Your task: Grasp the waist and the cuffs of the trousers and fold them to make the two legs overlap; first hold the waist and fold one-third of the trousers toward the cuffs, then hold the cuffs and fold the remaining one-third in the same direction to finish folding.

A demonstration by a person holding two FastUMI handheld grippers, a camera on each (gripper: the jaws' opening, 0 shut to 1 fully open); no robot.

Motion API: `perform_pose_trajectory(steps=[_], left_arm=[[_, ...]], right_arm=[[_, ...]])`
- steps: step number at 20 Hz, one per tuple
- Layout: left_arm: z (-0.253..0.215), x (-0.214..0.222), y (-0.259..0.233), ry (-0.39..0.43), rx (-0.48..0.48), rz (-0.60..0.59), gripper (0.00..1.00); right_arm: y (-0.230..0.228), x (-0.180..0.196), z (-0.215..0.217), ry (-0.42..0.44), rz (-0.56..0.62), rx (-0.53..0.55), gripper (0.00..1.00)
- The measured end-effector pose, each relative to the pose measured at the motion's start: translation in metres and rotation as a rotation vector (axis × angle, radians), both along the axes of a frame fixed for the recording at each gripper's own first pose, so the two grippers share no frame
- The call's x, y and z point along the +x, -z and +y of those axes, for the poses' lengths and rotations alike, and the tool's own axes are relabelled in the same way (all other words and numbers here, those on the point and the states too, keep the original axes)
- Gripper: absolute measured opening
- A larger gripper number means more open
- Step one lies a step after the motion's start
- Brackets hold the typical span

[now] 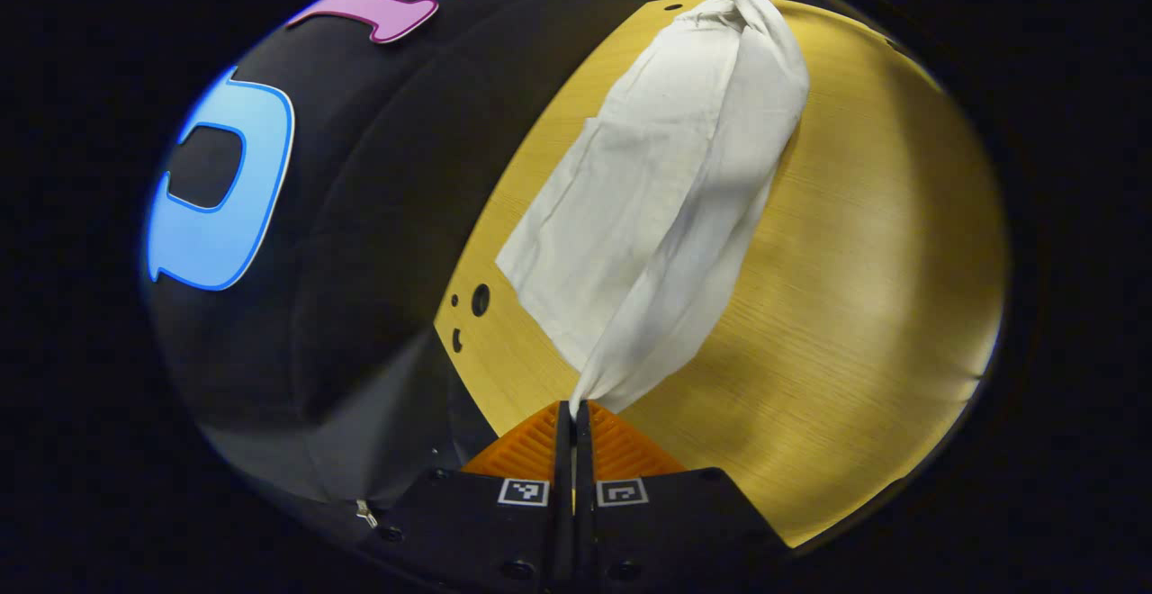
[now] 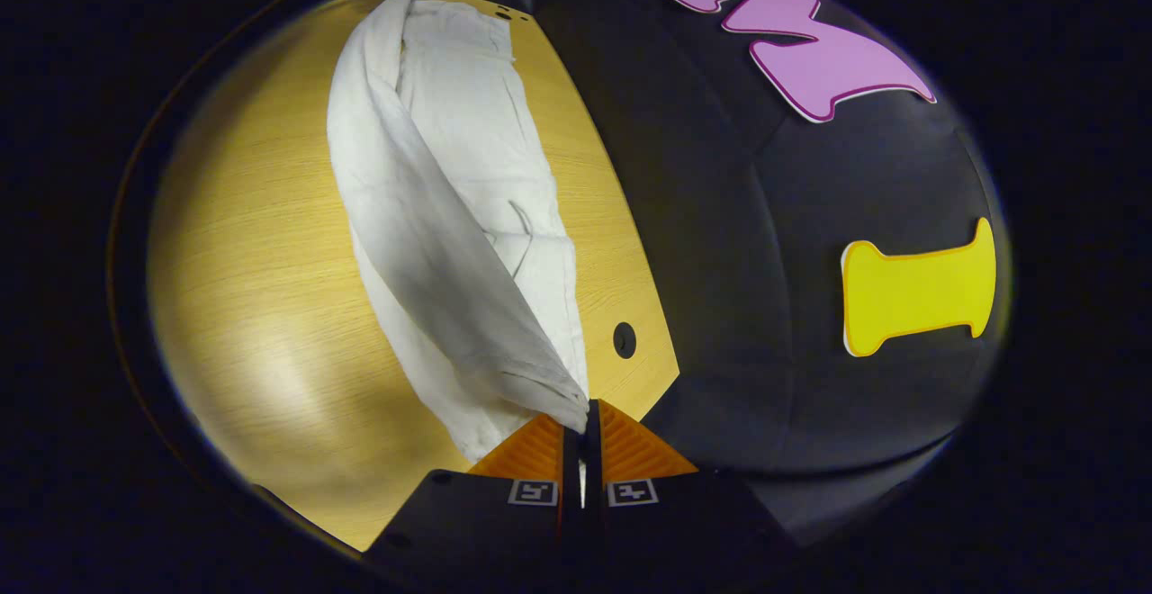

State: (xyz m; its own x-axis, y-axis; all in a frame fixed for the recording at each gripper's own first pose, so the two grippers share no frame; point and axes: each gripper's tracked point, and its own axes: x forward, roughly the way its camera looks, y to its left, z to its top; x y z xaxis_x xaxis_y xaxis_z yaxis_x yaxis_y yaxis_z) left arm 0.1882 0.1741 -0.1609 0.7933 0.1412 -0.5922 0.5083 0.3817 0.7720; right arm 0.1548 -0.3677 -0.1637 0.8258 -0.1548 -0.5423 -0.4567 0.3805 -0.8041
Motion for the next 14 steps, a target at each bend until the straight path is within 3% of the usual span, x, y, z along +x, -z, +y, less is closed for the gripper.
perform_pose_trajectory(steps=[11,14], left_arm=[[-0.015,0.166,-0.015,0.014,0.058,-0.035,0.05],[-0.023,0.188,-0.002,0.013,0.098,-0.005,0.06]], right_arm=[[0.023,0.093,-0.028,0.232,0.029,0.223,0.05],[0.045,0.11,-0.029,0.308,0.058,0.294,0.05]])
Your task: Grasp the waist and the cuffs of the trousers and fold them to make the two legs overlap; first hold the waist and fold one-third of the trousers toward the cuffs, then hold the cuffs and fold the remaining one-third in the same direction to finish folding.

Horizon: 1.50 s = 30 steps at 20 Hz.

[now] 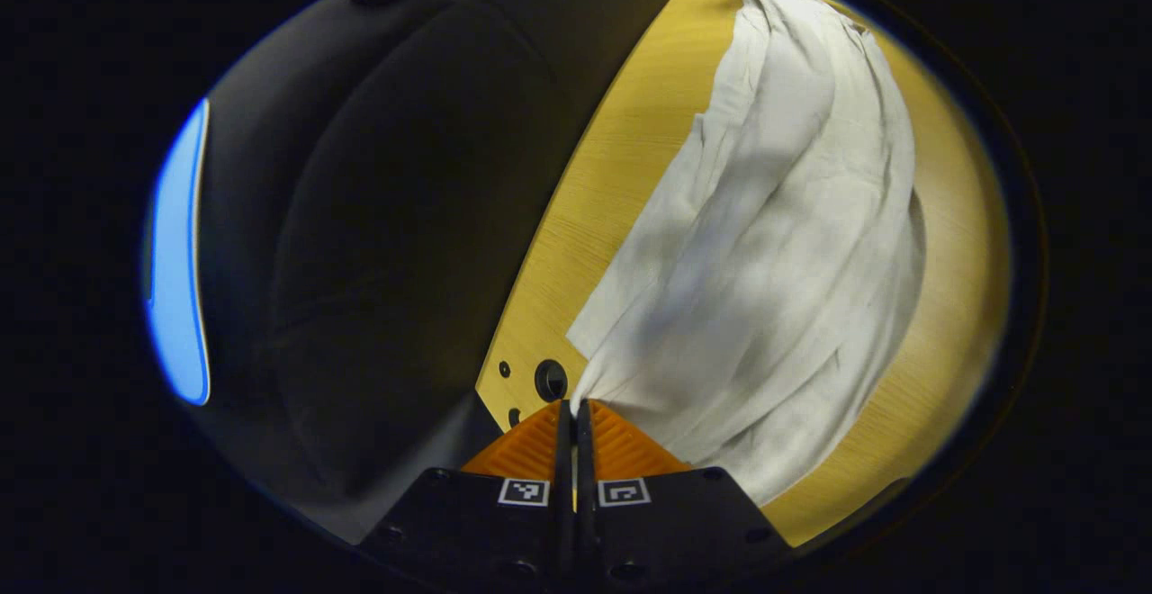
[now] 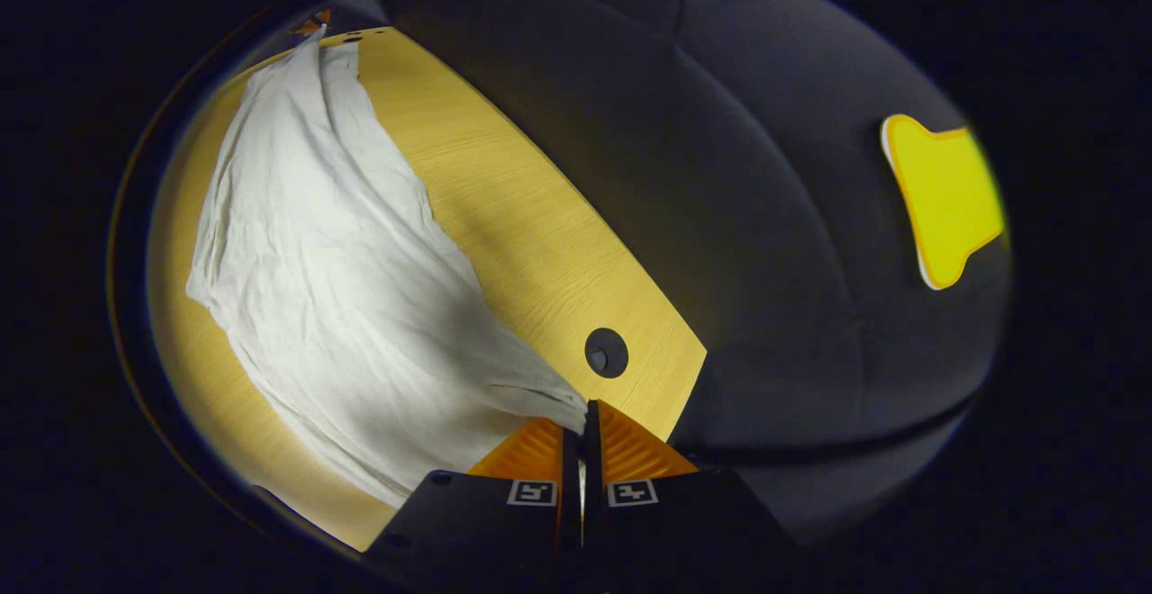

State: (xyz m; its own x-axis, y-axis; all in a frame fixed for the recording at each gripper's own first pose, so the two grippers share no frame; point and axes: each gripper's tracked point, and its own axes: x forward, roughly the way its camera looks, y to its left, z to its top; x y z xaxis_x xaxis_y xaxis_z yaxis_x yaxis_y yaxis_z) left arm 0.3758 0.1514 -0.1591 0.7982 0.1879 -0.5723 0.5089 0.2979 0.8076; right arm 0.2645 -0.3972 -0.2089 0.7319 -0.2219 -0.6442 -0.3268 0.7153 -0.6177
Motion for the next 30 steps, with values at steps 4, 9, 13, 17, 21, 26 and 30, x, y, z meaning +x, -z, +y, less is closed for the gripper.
perform_pose_trajectory(steps=[4,9,13,17,21,26,30], left_arm=[[0.004,-0.003,0.022,-0.03,-0.028,0.048,0.28],[0.047,-0.036,0.004,-0.172,-0.112,-0.061,0.97],[0.062,-0.086,-0.016,-0.337,-0.289,-0.213,0.96],[0.048,-0.139,0.001,-0.574,-0.619,-0.362,0.97],[0.015,-0.176,0.018,-0.744,-0.999,-0.458,0.97],[-0.002,-0.217,0.007,-0.799,-1.185,-0.522,0.98],[-0.009,-0.25,0.004,-0.805,-1.198,-0.523,0.99]], right_arm=[[0.019,0.001,-0.008,0.047,0.047,0.042,0.72],[-0.003,-0.036,-0.051,0.094,0.014,-0.034,0.98],[-0.025,-0.076,-0.072,0.261,-0.094,0.113,0.98],[-0.034,-0.103,-0.075,0.376,-0.225,0.249,0.98],[-0.022,-0.123,-0.053,0.488,-0.299,0.453,0.98],[0.006,-0.128,-0.046,0.621,-0.396,0.606,0.98],[0.027,-0.131,-0.05,0.81,-0.475,0.765,0.98]])
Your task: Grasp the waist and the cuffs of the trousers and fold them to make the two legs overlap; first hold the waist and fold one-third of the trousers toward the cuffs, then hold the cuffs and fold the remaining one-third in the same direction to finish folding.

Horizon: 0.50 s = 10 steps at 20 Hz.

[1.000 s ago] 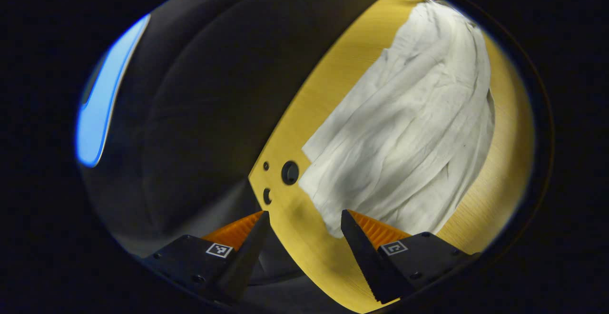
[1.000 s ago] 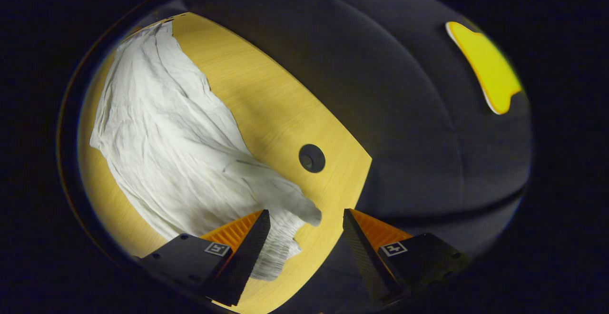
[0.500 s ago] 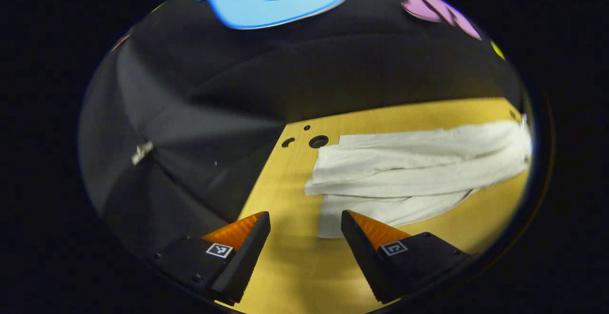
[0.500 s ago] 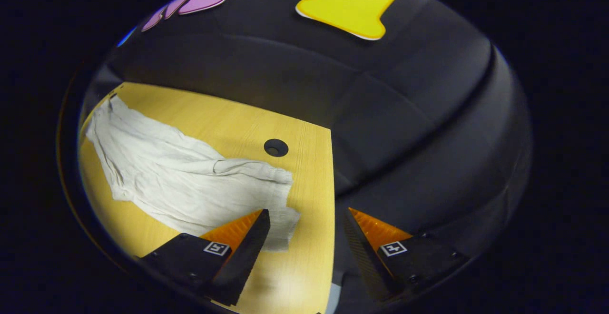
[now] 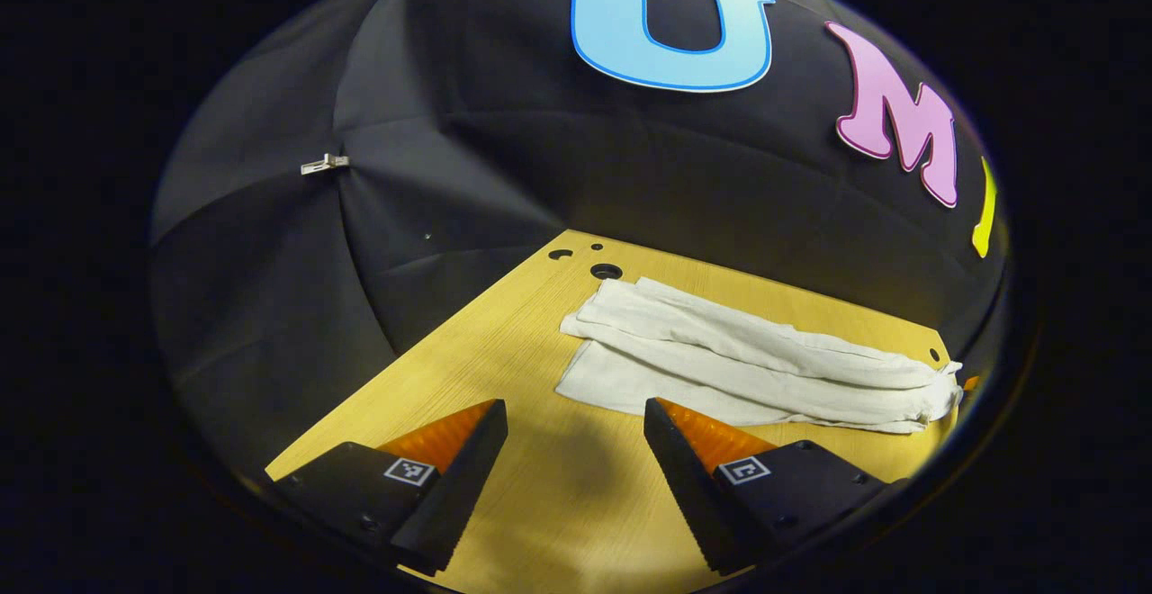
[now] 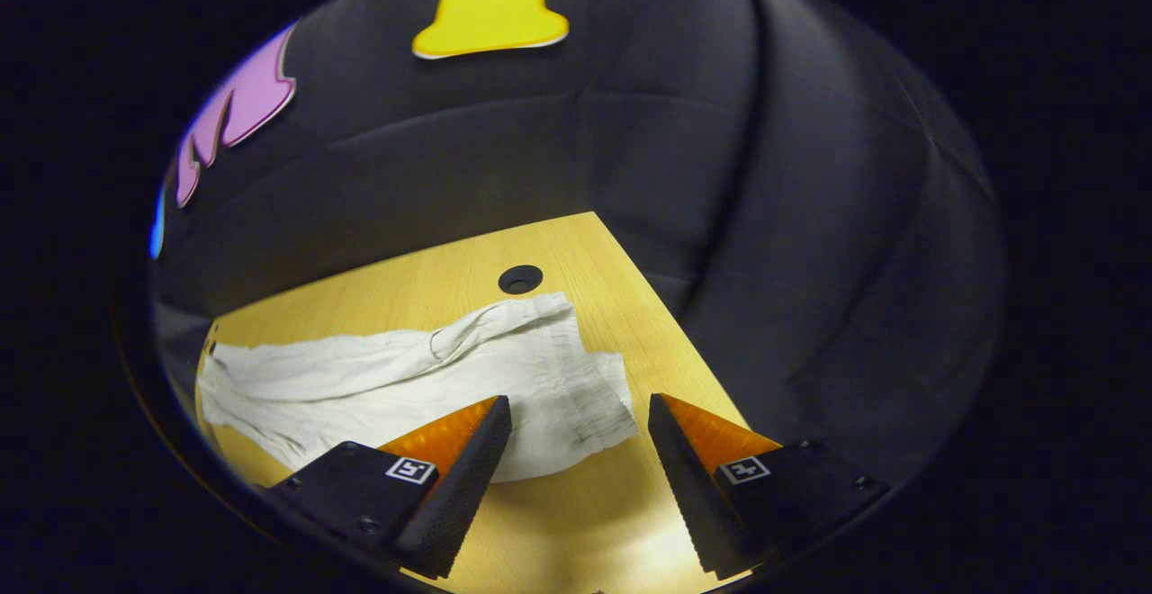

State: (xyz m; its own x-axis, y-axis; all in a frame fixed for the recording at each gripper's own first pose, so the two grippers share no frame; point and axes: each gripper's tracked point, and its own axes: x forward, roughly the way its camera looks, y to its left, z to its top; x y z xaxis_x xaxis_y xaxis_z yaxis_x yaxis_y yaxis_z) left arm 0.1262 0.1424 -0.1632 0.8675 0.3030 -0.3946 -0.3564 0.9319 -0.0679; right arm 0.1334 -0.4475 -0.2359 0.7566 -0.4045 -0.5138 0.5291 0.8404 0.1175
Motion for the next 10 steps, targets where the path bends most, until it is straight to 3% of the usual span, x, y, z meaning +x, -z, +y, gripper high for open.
perform_pose_trajectory(steps=[3,10], left_arm=[[-0.008,-0.019,-0.001,-0.001,-0.03,-0.004,0.98],[-0.021,-0.038,0.002,0.052,0.023,0.048,0.99]], right_arm=[[0.021,0.0,-0.014,0.147,0.015,0.028,1.0],[0.025,0.005,-0.009,0.165,-0.013,0.01,0.99]])
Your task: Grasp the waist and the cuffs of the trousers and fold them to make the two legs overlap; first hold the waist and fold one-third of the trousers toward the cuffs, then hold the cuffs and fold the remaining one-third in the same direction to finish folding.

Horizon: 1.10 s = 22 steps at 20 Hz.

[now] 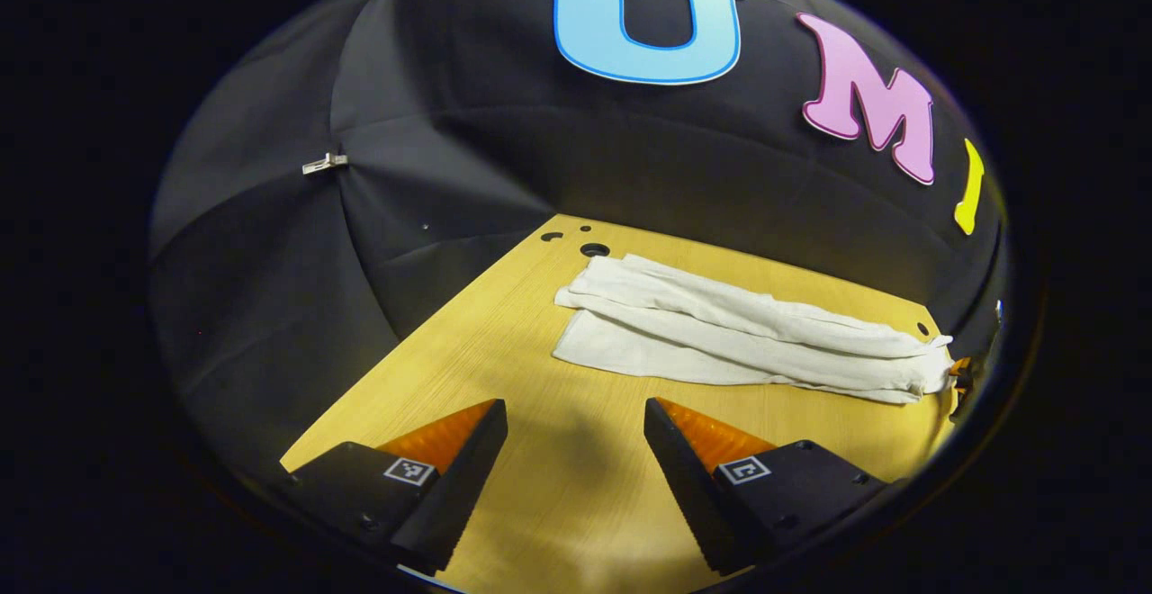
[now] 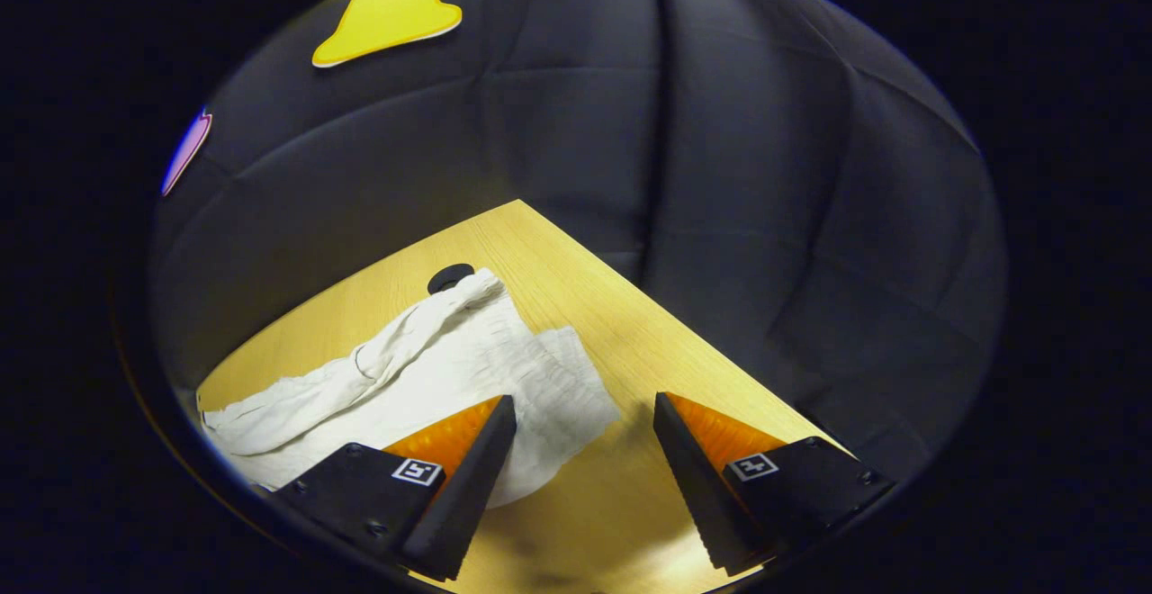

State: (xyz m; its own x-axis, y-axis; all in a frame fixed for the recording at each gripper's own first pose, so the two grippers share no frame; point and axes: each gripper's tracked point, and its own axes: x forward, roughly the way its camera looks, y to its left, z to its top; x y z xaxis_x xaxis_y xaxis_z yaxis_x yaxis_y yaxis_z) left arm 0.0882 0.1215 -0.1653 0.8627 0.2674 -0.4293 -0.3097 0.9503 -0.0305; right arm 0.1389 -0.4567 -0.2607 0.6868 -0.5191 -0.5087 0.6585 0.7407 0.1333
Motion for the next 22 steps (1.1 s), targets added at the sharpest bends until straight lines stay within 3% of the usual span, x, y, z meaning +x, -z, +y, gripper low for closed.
perform_pose_trajectory(steps=[2,6,7,8,10,14,15,16,17,19,22], left_arm=[[-0.006,-0.003,0.001,0.011,0.005,0.007,0.99],[-0.026,-0.003,0.0,0.068,0.026,0.02,0.99],[-0.031,-0.003,0.001,0.085,0.037,0.027,0.99],[-0.037,-0.003,0.002,0.102,0.049,0.032,0.99],[-0.048,-0.003,0.002,0.136,0.058,0.038,0.98],[-0.066,-0.003,0.006,0.18,0.066,0.049,0.98],[-0.068,-0.004,0.007,0.185,0.063,0.052,0.98],[-0.071,-0.004,0.007,0.19,0.058,0.053,0.98],[-0.072,-0.006,0.007,0.192,0.055,0.052,0.98],[-0.071,-0.008,0.006,0.189,0.05,0.051,0.99],[-0.069,-0.007,0.002,0.182,0.035,0.028,0.98]], right_arm=[[0.005,-0.002,0.004,-0.019,0.027,0.027,0.98],[0.003,0.002,0.004,-0.048,0.036,-0.058,0.99],[0.003,0.006,0.005,-0.049,0.026,-0.059,0.87],[0.001,0.004,0.008,-0.038,0.031,-0.048,0.86],[0.001,0.008,0.014,-0.041,0.023,-0.033,0.73],[0.001,0.016,0.018,-0.061,0.007,-0.022,0.24],[0.0,0.014,0.022,-0.063,0.003,-0.016,0.23],[0.0,0.015,0.022,-0.07,0.003,-0.003,0.1],[-0.003,0.015,0.024,-0.079,-0.005,0.008,0.14],[-0.011,0.016,0.029,-0.102,-0.014,0.03,0.12],[-0.055,0.019,0.03,-0.144,-0.04,-0.059,0.12]])
